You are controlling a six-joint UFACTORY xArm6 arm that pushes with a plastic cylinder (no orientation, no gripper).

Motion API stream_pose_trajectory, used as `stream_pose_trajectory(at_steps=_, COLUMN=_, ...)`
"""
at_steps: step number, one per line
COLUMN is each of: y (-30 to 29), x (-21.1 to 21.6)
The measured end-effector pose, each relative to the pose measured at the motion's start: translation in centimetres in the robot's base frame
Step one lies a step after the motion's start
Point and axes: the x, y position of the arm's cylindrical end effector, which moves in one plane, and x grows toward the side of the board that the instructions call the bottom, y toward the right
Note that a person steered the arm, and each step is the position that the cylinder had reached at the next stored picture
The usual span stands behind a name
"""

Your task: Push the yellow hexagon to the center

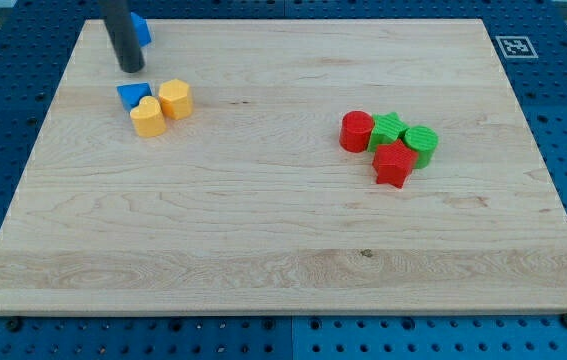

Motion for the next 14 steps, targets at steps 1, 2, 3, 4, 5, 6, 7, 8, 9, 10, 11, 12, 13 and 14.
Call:
stream_pose_trajectory(at_steps=1, y=-0.1, x=0.0)
stream_pose_trajectory(at_steps=2, y=-0.1, x=0.0)
stream_pose_trajectory(at_steps=3, y=0.7, x=0.7)
stream_pose_trajectory(at_steps=4, y=2.6, x=2.1)
stream_pose_trajectory(at_steps=5, y=3.3, x=3.9)
stream_pose_trajectory(at_steps=6, y=3.3, x=4.2)
stream_pose_trajectory(at_steps=7, y=3.3, x=4.3)
stream_pose_trajectory(at_steps=8, y=4.2, x=4.6)
stream_pose_trajectory(at_steps=9, y=5.8, x=5.2)
stream_pose_trajectory(at_steps=10, y=7.6, x=6.3)
stream_pose_trajectory(at_steps=11, y=7.8, x=7.9)
stream_pose_trajectory(at_steps=12, y=7.8, x=8.6)
stream_pose_trajectory(at_steps=13, y=7.8, x=9.1)
stream_pose_trajectory(at_steps=14, y=8.9, x=10.3)
